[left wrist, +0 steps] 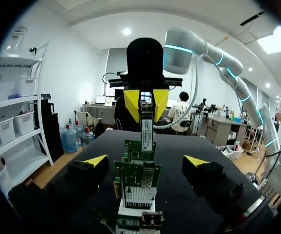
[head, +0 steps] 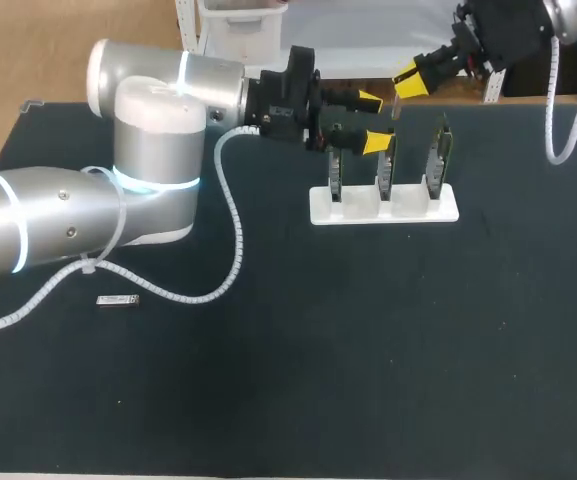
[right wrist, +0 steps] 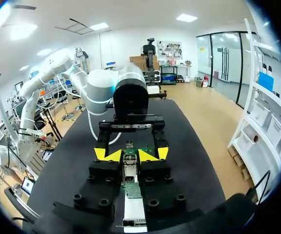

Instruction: Pick up the optical module with the left hand, and insert it into the network port with the right hand.

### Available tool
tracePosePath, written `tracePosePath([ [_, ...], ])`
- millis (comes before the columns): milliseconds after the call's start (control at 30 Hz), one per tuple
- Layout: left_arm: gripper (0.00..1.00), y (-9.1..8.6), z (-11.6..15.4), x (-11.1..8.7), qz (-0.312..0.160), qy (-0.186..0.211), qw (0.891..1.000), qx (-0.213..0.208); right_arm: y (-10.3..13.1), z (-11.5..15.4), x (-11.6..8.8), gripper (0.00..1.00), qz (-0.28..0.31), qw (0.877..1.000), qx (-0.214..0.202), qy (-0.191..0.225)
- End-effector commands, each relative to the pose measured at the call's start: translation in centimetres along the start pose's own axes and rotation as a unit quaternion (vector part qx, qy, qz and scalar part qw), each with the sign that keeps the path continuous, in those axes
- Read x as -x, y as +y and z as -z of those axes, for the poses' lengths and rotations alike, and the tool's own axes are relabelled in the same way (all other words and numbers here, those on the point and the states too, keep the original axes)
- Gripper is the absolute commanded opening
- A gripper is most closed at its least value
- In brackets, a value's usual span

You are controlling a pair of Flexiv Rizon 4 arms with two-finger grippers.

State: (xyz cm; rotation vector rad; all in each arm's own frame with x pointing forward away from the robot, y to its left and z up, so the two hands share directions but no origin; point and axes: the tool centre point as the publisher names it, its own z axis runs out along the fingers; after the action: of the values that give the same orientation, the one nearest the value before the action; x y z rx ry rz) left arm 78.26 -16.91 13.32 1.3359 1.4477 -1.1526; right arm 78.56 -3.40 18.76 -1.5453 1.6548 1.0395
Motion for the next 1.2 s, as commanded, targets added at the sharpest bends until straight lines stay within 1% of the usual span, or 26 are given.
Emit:
tracePosePath([
  [33, 1.0, -0.2, 0.2, 0.3, 0.007, 0.037, 0.999, 0.011, 0.1, 0.0, -0.1, 0.0, 0.001, 1.0, -0.001, -0.002],
  [100, 1.0, -0.2, 0.3, 0.1, 0.004, 0.043, 0.999, 0.014, 0.1, 0.0, -0.1, 0.0, 0.001, 1.0, -0.002, -0.002],
  [200, 1.0, -0.2, 0.4, -0.1, -0.004, 0.07, 0.997, 0.021, 0.2, 0.0, 0.0, 0.0, 0.001, 1.0, -0.002, -0.003],
  [433, 1.0, -0.2, 0.6, -0.5, -0.027, 0.107, 0.994, 0.022, 0.4, 0.0, -0.1, 0.0, 0.001, 1.0, -0.004, -0.003],
  [600, 1.0, -0.2, 0.7, -0.8, -0.034, 0.134, 0.99, 0.024, 0.5, 0.0, -0.1, 0.0, 0.001, 1.0, -0.005, -0.004],
  [1100, 1.0, 0.2, 0.4, -1.2, -0.025, 0.167, 0.985, 0.017, 0.4, 0.2, -0.1, 0.0, 0.001, 1.0, -0.004, -0.006],
  [1200, 1.0, 0.4, 0.4, -1.5, -0.011, 0.176, 0.984, 0.02, 0.3, 0.3, -0.1, 0.0, 0.001, 1.0, -0.004, -0.005],
])
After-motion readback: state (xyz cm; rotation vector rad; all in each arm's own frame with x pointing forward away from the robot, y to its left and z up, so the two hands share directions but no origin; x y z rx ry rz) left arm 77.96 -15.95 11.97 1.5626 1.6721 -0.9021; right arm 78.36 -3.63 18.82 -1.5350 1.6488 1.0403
